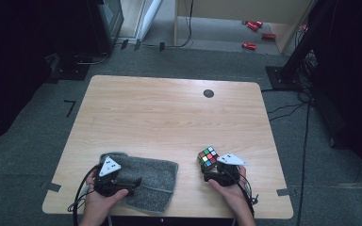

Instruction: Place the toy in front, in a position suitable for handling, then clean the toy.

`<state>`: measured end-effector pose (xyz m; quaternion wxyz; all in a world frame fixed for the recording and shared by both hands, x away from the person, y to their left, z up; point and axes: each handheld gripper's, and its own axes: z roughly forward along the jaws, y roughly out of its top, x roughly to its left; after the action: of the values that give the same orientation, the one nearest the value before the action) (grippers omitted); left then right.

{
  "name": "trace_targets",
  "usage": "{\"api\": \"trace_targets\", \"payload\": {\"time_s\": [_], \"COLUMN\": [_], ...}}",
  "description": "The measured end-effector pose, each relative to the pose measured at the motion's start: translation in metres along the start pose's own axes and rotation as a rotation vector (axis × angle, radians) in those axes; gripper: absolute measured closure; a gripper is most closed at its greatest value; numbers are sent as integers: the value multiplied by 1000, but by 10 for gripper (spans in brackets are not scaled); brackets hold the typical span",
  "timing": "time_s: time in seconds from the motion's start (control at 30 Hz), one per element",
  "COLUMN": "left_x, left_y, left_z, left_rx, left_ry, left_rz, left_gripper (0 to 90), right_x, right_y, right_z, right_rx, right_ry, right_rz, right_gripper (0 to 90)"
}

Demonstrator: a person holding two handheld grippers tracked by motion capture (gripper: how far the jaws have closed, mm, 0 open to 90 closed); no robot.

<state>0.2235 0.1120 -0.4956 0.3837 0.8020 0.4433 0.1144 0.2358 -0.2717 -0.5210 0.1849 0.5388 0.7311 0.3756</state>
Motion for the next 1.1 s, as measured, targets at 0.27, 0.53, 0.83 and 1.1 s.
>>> {"api": "trace_targets", "payload": {"time_s": [0.27,0.53,0.83,1.1], "left_x": [-10,-14,-7,2], "left_y": [-6,-8,-8,-6], "left_z": [12,19,13,8], "left_rx": [83,115,78,21], "left_ry": [44,132,147,101], "left_rz": [61,102,99,71], "left_gripper": [0,87,336,667], "right_x": [1,-2,0,1], "right_y": [-2,-2,-2,0], "right_z": [-1,-2,-1,-1], "right_rx": [-3,-7,-8,-39], "right_ry": [-11,4,-6,-44], "right_rz": [-1,29,16,15], "right_gripper": [215,228,245,257]}}
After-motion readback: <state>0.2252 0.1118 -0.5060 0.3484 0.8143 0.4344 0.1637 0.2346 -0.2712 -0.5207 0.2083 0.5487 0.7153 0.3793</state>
